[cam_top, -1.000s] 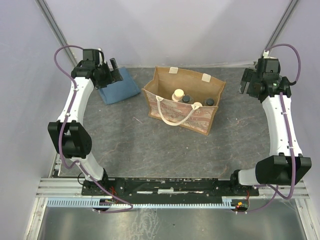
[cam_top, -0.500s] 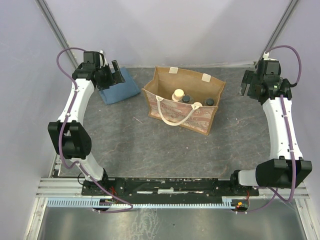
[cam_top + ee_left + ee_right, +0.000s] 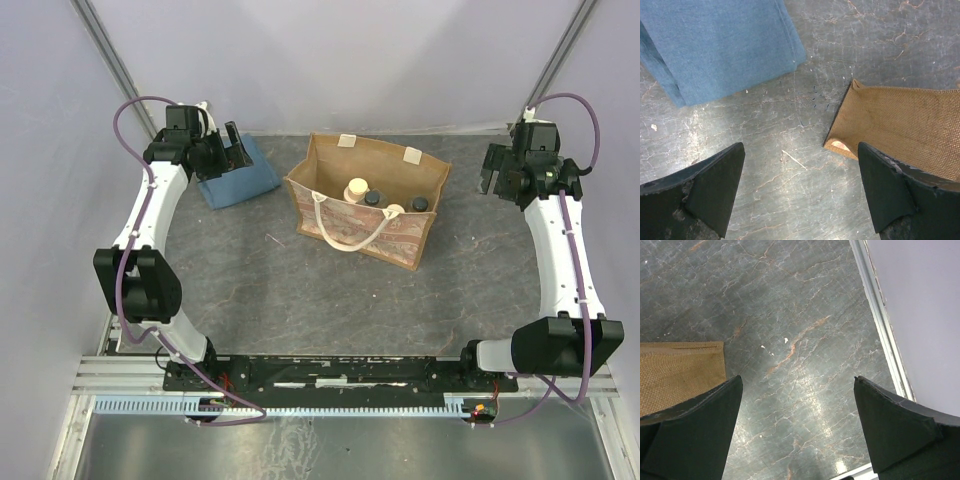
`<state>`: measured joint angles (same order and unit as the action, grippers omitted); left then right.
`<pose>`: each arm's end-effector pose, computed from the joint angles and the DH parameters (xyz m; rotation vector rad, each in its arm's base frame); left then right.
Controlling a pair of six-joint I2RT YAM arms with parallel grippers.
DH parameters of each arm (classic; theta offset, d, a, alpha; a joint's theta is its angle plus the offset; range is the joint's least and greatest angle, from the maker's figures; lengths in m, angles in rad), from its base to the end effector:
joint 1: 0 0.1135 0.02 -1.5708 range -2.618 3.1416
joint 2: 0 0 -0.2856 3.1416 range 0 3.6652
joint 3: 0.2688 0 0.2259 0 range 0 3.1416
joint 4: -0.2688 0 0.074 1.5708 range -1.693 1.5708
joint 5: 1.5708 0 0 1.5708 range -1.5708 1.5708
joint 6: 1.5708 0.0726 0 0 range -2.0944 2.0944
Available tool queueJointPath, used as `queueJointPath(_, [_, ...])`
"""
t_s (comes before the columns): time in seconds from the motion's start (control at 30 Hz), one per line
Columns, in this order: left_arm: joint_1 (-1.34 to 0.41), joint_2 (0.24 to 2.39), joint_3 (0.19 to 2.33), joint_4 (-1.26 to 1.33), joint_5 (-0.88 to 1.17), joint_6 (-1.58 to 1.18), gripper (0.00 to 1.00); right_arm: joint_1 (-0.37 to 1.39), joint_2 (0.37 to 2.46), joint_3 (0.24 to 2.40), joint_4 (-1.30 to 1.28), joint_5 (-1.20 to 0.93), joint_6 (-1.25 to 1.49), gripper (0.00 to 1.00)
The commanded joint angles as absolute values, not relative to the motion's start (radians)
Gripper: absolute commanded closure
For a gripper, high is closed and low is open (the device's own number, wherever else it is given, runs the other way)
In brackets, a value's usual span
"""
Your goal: Place the personal care products into the canvas bag
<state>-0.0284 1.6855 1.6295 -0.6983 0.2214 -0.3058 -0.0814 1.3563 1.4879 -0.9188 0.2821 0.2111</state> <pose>0.3784 -0.0267 0.3458 -0.2119 2.3310 -0.4245 0.2662 -0.0420 0.3788 0.4749 2.2856 -0.2678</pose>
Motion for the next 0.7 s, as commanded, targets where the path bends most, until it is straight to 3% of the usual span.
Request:
queueJointPath(0.0, [-0.028, 1.642, 1.632, -0.653, 0.258, -0.268, 0.0, -0.086, 1.332, 1.488, -0.898, 0.298, 0.199, 0.0])
queueJointPath(0.67, [-0.028, 1.647, 1.624, -0.65, 0.262, -0.268, 0.0, -0.086, 1.342, 1.479, -0.891, 0.298, 0.192, 0.0])
